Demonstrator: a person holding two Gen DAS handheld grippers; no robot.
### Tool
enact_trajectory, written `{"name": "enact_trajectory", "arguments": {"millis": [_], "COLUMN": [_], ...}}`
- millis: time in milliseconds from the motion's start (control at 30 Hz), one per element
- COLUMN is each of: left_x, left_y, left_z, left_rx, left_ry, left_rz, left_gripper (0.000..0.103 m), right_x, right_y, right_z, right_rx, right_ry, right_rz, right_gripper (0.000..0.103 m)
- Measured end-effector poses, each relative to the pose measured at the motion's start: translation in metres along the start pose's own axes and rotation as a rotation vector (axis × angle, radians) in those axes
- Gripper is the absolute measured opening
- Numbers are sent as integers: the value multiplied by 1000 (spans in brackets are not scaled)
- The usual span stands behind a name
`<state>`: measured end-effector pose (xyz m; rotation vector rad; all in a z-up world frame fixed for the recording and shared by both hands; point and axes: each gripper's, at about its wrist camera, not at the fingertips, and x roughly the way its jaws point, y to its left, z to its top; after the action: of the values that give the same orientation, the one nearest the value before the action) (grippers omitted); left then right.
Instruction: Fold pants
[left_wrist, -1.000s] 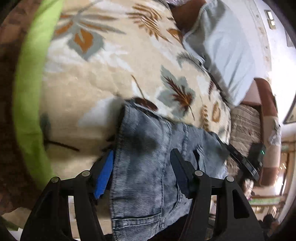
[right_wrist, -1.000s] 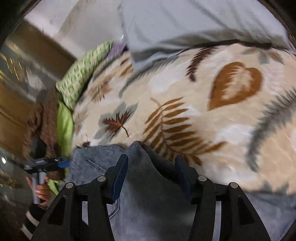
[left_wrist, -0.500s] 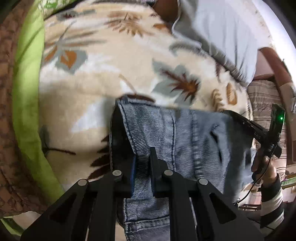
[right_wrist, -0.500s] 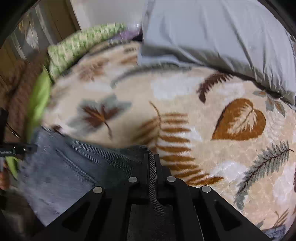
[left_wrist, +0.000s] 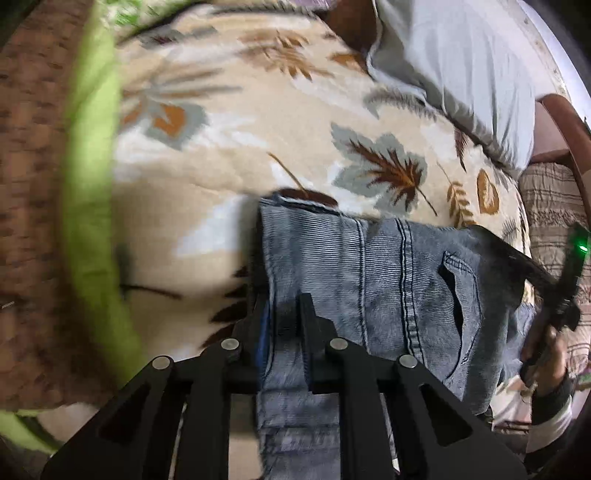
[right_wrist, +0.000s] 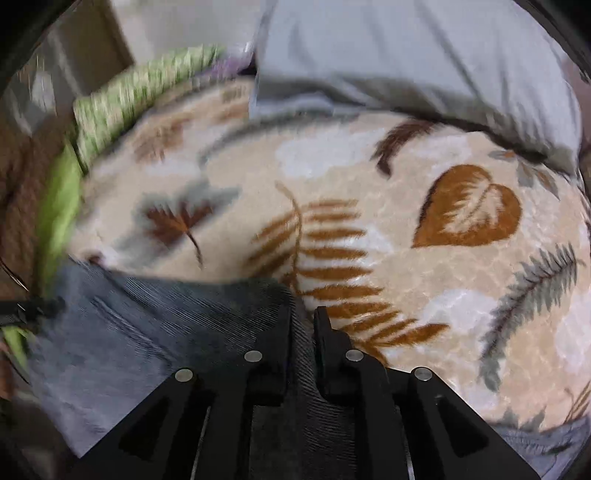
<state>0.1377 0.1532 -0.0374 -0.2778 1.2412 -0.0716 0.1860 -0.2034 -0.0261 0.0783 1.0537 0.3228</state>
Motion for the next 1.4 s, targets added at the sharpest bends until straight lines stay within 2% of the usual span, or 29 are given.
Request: {"name": "enact_trajectory", "arguments": {"millis": [33,100,133,167,233,333,433,500,600,667,767,900,1000,1100,1133,1167,1200,1233,1267,1333,1400], "left_x": [-9,-29,-35,-39,-47,-44,-28,-13,7,26,37,43,47,56,60,63,66,69,72,70,59], "left_y": [0,-9,-16,-23,-53,-100,-150,-183,-203,-204,-203,-213,-215,-212,-212,-211,-210,-210,-211,-210,-215], "left_z": [-3,-12,-17,-21,-36,-59,-88,-104,-119,-128,-137,-138,-134,-126,-125,-124,-123,-122,-122,-121,-117], "left_rx": [2,12,18,25,64,110,125,115,44,-62,-139,-145,-150,-179,-185,-192,-204,-206,-205,-211,-199], "left_ry": [-19,-57,-65,-74,-75,-25,86,157,219,278,319,312,294,279,280,283,294,310,329,324,297], "left_rz": [0,-38,-60,-84,-157,-261,-399,-465,-500,-532,-533,-483,-445,-408,-399,-386,-386,-389,-391,-383,-397], "left_gripper": [16,35,58,67,67,69,70,70,70,70,70,70,70,70,69,64,54,21,5,5,4], "right_x": [-10,-41,-51,-66,-89,-121,-162,-186,-212,-220,-215,-189,-169,-153,-147,-143,-139,-136,-136,-138,-147], "right_y": [-5,-16,-19,-26,-43,-80,-125,-152,-190,-208,-222,-223,-227,-234,-235,-238,-239,-241,-242,-244,-247], "right_z": [-1,-11,-16,-27,-49,-89,-137,-167,-213,-237,-262,-264,-259,-257,-258,-260,-263,-267,-269,-267,-253], "right_rx": [20,67,78,103,169,280,365,432,596,700,826,923,1008,1098,1141,1178,1219,1261,1276,1266,1206], "right_ry": [-14,-60,-73,-92,-112,-140,-167,-188,-225,-242,-243,-200,-186,-153,-143,-132,-125,-129,-134,-153,-168], "right_rz": [15,35,35,43,63,53,-49,-80,-34,44,238,400,434,413,426,430,429,432,425,406,399], "right_gripper": [20,26,28,30,30,30,33,34,46,50,56,57,57,64,64,64,63,58,38,12,11]}}
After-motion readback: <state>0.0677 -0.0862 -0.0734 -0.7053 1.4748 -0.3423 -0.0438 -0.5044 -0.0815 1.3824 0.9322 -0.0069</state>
